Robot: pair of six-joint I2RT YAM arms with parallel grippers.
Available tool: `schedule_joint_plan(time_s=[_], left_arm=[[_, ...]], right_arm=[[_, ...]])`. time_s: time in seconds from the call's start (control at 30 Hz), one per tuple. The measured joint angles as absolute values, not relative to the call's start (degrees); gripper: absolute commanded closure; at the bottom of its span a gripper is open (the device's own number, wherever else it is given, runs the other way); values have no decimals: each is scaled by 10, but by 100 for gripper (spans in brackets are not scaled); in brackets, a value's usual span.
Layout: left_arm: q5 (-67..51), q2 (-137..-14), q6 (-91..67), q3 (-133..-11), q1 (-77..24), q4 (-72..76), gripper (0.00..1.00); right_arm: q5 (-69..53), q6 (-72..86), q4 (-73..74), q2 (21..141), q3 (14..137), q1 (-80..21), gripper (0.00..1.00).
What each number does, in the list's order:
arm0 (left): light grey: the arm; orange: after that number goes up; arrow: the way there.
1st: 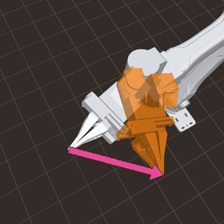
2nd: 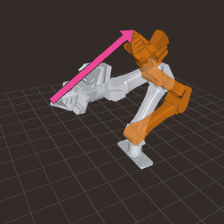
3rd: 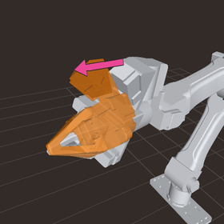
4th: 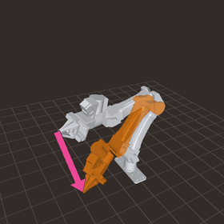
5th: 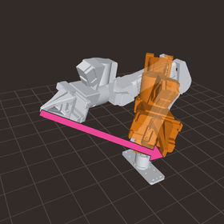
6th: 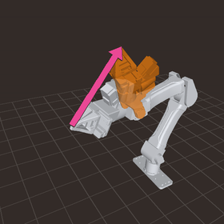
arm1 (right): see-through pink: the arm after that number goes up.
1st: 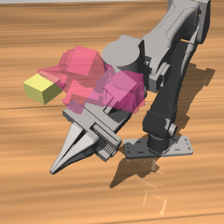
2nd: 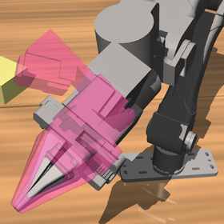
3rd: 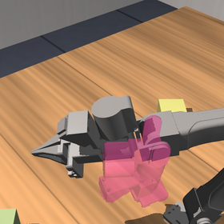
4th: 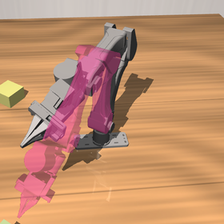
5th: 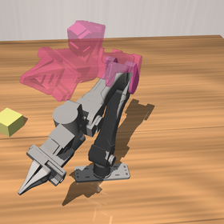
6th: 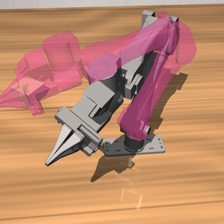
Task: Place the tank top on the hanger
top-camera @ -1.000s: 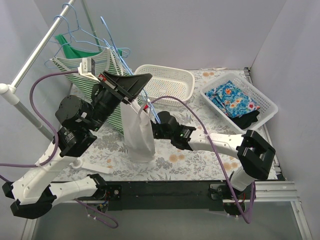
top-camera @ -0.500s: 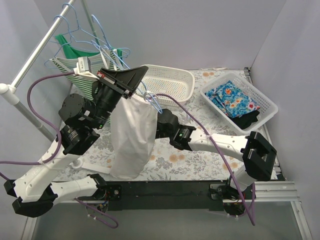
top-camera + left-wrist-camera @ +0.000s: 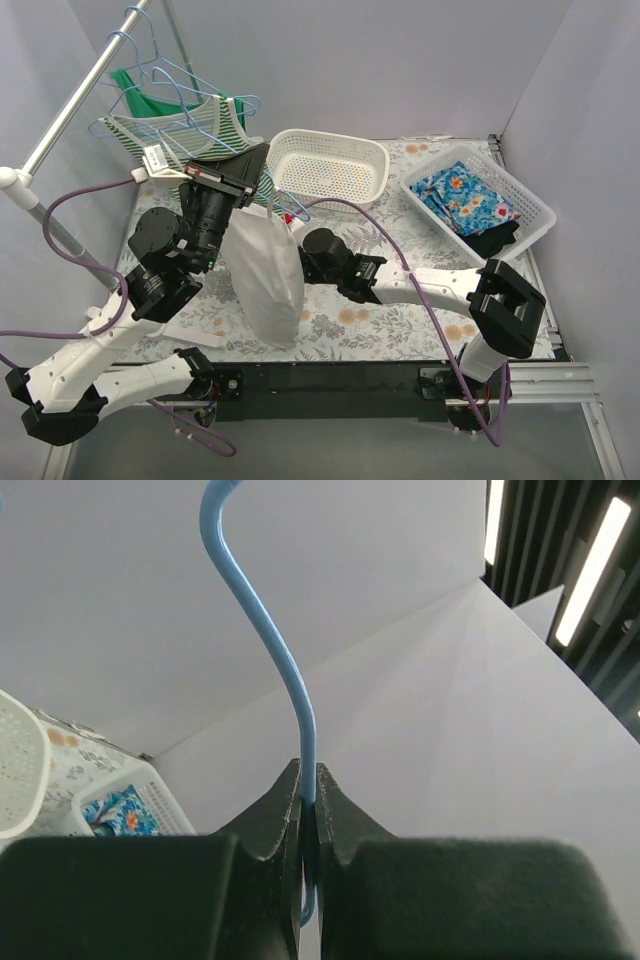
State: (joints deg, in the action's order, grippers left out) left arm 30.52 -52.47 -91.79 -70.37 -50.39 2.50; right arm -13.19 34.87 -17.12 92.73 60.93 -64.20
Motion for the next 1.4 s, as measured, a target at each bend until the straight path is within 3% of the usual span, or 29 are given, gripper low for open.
schedule_joint_plan(time_s=[0.2, 0.67, 1.4], left_arm=[[378, -516, -890, -680, -504, 44, 100], [505, -545, -778, -677, -504, 124, 100], [446, -591, -888, -717, -343, 51, 100]], right_arm=[[-16, 362, -117, 927, 564, -625, 29], [69, 364, -76, 862, 529, -624, 28], [141, 340, -60, 680, 458, -623, 28]])
